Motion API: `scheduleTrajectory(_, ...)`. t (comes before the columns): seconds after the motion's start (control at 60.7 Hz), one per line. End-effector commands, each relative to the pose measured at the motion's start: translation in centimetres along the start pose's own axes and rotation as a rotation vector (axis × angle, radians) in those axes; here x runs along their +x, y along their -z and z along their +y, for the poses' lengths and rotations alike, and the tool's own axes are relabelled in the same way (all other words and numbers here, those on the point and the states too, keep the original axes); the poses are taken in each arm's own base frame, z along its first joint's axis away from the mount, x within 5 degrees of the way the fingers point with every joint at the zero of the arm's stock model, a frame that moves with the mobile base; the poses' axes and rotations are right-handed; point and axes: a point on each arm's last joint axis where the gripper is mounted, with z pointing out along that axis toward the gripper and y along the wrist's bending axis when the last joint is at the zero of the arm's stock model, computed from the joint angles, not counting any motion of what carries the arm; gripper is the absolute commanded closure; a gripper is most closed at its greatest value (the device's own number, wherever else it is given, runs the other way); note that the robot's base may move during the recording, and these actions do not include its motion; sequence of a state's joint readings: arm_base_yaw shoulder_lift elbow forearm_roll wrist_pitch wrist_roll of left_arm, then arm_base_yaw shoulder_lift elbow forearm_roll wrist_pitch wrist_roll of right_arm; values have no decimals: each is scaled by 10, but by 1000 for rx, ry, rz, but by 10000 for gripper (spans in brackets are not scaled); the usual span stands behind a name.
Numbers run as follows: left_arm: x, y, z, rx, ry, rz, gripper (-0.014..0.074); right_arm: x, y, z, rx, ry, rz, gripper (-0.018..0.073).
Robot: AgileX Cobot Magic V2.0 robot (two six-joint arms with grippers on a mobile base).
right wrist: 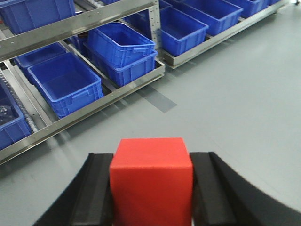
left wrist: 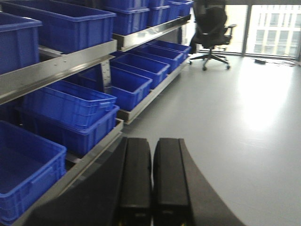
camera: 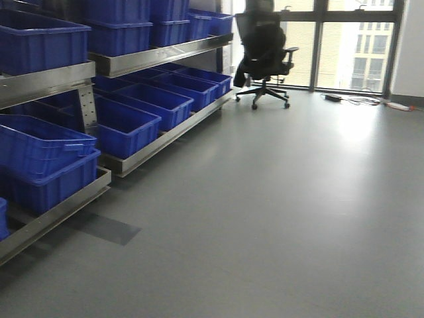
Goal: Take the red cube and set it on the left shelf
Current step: 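Drive the base up to the shelf rack of blue crates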
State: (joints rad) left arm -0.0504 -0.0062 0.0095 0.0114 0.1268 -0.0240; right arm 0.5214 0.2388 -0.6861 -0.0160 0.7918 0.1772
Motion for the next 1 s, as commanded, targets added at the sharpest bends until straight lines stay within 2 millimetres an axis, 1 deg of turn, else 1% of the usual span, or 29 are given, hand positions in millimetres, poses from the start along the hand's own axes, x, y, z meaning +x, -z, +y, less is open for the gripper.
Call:
scheduleTrajectory(0.0, -1, 0, 0, 2, 6, -81, 495, -15, 2, 2, -7, 14, -103, 333)
scheduleTrajectory(0.988, -1, 0, 0, 2, 6, -81, 495, -15, 2, 2, -7, 14, -103, 333)
